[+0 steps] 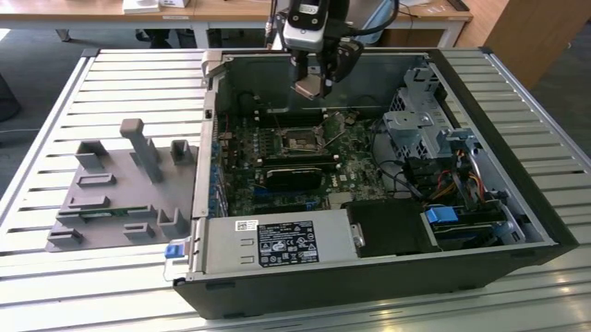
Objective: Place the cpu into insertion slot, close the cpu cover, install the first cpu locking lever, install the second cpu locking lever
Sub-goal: 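Place the cpu into insertion slot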
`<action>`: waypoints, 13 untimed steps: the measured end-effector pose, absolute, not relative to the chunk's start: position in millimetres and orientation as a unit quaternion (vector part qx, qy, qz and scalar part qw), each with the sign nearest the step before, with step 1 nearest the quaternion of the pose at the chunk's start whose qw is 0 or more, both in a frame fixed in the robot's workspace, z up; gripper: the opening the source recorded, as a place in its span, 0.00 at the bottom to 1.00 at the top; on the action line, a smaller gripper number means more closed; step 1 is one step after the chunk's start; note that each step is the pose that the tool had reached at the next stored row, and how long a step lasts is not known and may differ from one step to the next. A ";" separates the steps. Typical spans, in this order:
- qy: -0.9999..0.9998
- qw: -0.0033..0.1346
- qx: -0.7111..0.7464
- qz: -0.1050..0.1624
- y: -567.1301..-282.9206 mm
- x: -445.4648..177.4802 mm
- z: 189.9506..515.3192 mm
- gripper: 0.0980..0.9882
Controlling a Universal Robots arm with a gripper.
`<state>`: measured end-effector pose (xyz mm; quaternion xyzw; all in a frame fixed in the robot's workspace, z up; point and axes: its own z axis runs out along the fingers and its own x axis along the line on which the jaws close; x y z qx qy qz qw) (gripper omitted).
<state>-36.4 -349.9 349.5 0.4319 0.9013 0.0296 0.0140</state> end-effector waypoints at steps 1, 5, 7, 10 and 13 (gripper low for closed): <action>0.898 0.014 0.438 0.030 -349.9 -36.4 349.2 0.50; 0.884 0.015 0.466 0.029 -349.9 -36.4 348.2 0.50; 0.877 0.016 0.479 0.029 -349.9 -36.4 347.8 0.50; 0.868 0.016 0.496 0.028 -349.8 -36.4 347.2 0.50; 0.861 0.016 0.508 0.028 -349.8 -36.3 346.5 0.50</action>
